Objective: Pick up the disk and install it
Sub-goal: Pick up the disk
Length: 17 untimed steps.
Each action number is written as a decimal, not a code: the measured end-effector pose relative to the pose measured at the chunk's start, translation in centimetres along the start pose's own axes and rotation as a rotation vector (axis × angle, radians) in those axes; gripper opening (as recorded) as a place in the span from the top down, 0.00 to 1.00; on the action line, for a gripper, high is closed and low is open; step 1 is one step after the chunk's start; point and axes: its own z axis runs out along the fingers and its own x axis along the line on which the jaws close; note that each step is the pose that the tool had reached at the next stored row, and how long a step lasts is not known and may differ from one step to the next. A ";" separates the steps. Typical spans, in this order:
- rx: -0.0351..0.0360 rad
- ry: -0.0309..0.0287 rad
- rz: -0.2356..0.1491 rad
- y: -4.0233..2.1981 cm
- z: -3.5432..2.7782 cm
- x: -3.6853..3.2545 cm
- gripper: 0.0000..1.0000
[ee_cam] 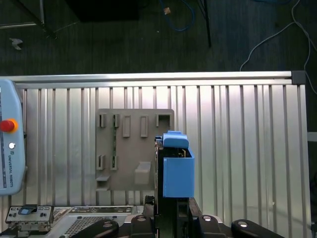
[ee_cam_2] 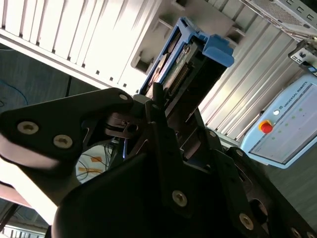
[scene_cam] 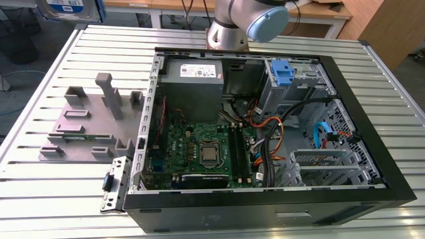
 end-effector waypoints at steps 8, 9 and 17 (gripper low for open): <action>0.0000 0.0000 0.000 -3.28 0.68 -0.10 0.65; -0.0001 0.0001 0.000 -3.66 0.75 -0.12 0.65; -0.0001 0.0001 0.000 -6.62 1.18 -0.21 0.65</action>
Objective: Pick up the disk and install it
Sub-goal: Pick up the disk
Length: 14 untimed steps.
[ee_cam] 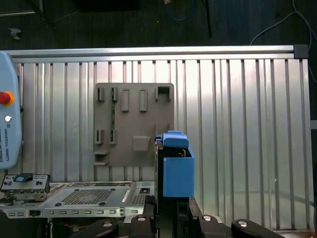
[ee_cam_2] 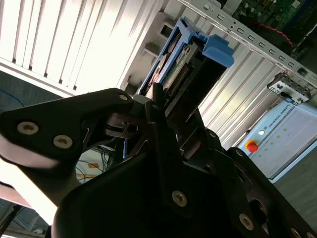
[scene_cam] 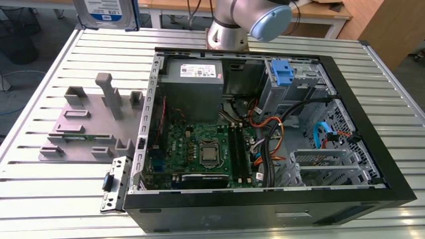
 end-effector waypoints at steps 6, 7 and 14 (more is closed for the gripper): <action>0.0000 0.0000 0.000 -1.83 0.24 -0.06 0.65; 0.0000 0.0000 0.000 -2.16 0.26 -0.07 0.65; 0.0000 0.0000 0.000 -3.58 0.37 -0.12 0.65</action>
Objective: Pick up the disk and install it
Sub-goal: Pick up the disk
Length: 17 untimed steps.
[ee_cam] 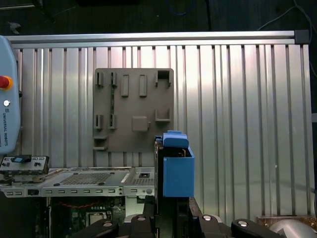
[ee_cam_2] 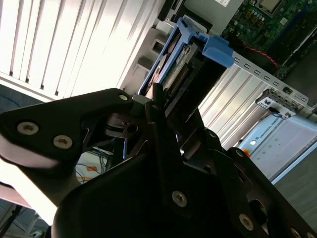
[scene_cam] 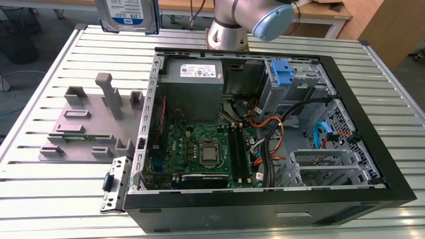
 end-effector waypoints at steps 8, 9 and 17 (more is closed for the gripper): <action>0.0000 -0.0001 0.000 -0.09 0.00 0.00 0.65; 0.0001 -0.0001 0.000 -0.14 0.00 -0.01 0.65; 0.0000 0.0000 0.000 -0.18 0.00 -0.01 0.65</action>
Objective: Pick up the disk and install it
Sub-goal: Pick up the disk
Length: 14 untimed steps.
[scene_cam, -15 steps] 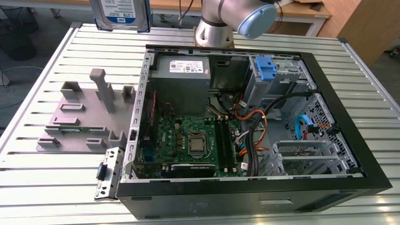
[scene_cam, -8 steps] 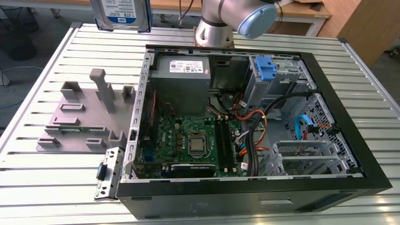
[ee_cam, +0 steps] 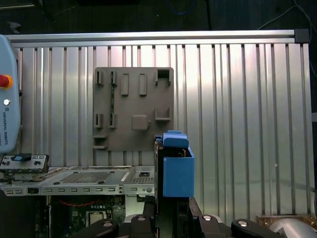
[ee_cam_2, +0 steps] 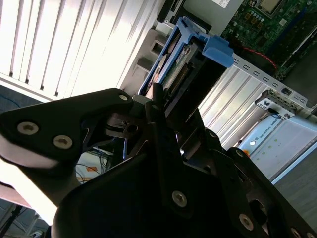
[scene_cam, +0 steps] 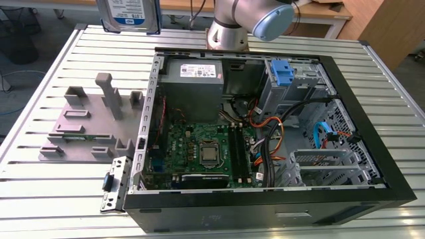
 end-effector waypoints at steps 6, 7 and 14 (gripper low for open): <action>0.0000 0.0000 0.000 -0.52 -0.01 -0.02 0.65; 0.0000 0.0000 -0.001 -0.63 -0.01 -0.02 0.65; 0.0000 0.0001 -0.001 -1.19 0.01 0.00 0.65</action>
